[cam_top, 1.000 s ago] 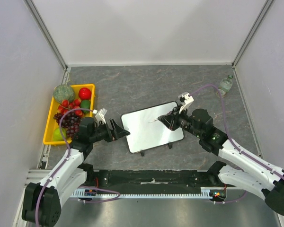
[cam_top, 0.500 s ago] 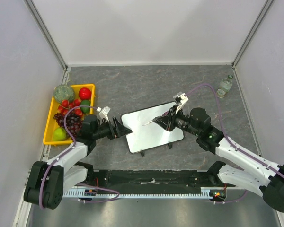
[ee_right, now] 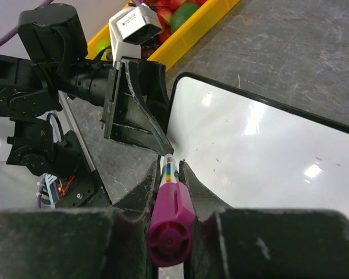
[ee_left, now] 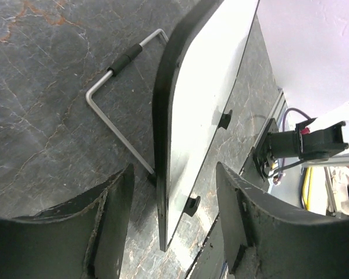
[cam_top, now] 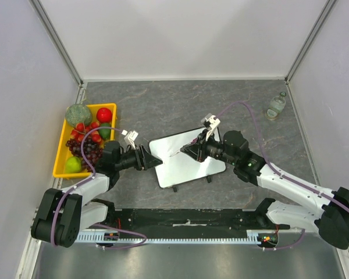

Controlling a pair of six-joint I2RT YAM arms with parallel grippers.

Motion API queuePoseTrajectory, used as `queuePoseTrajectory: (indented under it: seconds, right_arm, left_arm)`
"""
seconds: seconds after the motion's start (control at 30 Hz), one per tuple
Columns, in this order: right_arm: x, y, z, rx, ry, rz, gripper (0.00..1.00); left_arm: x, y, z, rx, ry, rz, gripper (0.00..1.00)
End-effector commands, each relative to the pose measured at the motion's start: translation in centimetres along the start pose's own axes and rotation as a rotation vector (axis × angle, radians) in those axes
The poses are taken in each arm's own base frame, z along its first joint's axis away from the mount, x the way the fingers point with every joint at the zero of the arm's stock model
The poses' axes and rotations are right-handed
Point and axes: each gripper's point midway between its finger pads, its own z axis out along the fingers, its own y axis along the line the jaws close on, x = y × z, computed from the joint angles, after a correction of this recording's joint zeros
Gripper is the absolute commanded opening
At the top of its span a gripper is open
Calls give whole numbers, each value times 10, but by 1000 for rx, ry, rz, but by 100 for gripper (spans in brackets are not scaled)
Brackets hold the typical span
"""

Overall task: Write a sentence on the whiteboard
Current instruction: Hold the whiteboard on the whiteboard stand, then write on the whiteboard with the whiteboard.

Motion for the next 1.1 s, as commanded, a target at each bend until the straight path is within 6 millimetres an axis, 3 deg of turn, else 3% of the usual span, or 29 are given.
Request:
queuePoseTrajectory:
  seconds: [0.0, 0.2, 0.37, 0.47, 0.63, 1.07]
  right_arm:
    - [-36, 20, 15, -30, -88, -83, 0]
    - [-44, 19, 21, -6, -121, -94, 0]
    - [-48, 16, 25, 36, -150, -126, 0]
    - [-50, 11, 25, 84, -172, -158, 0]
    - [-53, 7, 24, 115, -201, -181, 0]
    - [-56, 3, 37, 158, -225, -227, 0]
  left_arm:
    - [-7, -11, -3, 71, -31, 142, 61]
    - [-6, -12, -2, 85, -32, 149, 47]
    - [-5, -11, 0, 91, -23, 137, 27]
    - [-4, -8, 2, 86, -6, 113, 21]
    - [-1, -8, 4, 102, 12, 94, 2]
    - [1, -14, 2, 139, 12, 110, 2]
